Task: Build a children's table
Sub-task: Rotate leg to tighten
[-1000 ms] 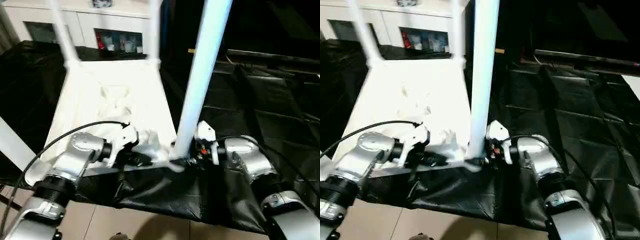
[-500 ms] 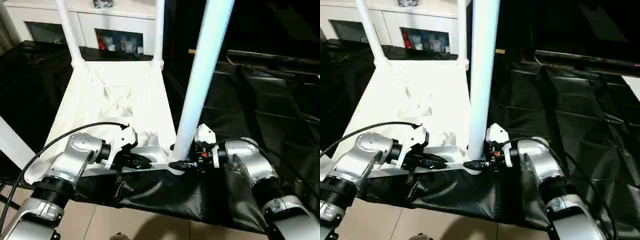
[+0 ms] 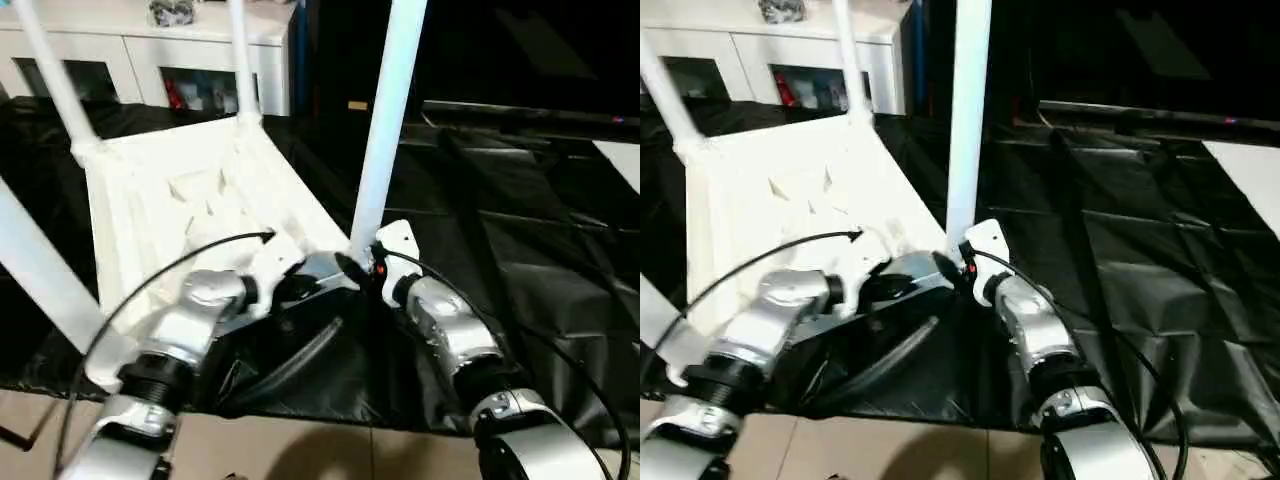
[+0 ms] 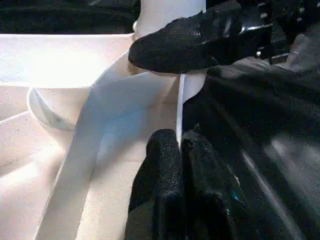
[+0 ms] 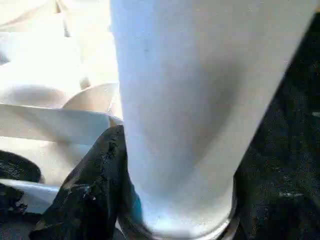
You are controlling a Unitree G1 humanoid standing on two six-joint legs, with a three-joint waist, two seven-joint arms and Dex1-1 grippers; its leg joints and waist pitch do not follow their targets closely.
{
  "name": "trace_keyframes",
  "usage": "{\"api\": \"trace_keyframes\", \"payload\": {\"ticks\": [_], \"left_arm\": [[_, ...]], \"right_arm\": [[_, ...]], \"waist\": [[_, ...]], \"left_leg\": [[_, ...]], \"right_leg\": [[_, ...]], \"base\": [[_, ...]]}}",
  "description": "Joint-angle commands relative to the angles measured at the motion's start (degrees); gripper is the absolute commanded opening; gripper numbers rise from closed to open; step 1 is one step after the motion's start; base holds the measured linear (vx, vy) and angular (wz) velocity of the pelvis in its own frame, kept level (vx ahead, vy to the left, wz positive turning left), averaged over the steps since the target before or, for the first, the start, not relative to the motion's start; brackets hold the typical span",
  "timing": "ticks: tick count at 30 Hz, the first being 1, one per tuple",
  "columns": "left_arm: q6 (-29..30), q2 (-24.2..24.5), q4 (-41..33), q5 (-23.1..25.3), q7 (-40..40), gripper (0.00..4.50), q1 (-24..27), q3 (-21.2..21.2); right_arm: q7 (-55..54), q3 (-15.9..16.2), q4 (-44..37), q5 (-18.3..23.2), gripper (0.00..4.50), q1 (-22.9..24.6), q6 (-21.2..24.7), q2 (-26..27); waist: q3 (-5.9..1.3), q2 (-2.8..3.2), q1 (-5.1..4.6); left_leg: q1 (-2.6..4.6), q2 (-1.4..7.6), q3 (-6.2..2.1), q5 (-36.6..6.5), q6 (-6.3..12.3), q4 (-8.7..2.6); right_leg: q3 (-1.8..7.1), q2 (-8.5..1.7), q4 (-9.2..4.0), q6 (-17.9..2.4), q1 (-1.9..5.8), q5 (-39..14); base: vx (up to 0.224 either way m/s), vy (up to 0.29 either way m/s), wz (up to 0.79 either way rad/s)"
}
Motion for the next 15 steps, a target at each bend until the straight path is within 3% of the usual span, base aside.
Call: {"api": "trace_keyframes", "payload": {"ticks": [1,3,8,15], "left_arm": [[-0.81,-4.70,-0.24,-1.42,2.75,0.00,-1.63,-2.16],[-0.90,-4.42,-1.86,-2.09,0.22,0.00,-0.65,-2.84],[-1.86,-2.50,-3.07,-3.40,-3.96,0.00,0.15,-2.91],[-1.43,2.62,-6.24,-6.38,-14.69,0.00,2.08,-3.15]], "right_arm": [[2.15,6.04,2.66,-4.05,3.00,0.54,-0.08,4.65],[5.07,4.33,2.33,-1.36,3.21,0.60,0.19,4.03],[7.58,4.41,2.01,-1.20,3.72,0.62,-1.63,1.47],[21.69,4.78,1.94,0.64,3.72,0.03,-4.99,-3.64]], "waist": [[-2.48,-0.22,0.15],[-2.59,-0.10,0.27],[-2.88,0.01,0.47],[-2.86,0.24,0.56]], "left_leg": [[-0.15,0.92,-0.12,-18.53,0.48,-3.95],[-0.19,0.91,-0.03,-17.62,0.87,-3.85],[-0.28,0.99,0.21,-14.99,1.65,-3.62],[-0.27,1.11,0.36,-14.49,2.97,-3.42]], "right_leg": [[2.41,-3.30,-5.40,-7.66,1.97,-21.04],[2.46,-3.28,-5.21,-8.20,2.10,-19.03],[2.48,-3.18,-4.59,-10.19,2.42,-12.88],[2.38,-3.15,-4.30,-12.21,2.56,-10.13]], "base": [[0.000,0.000,0.00],[0.000,0.000,0.00],[0.000,0.000,0.00],[0.000,0.000,0.00]]}}
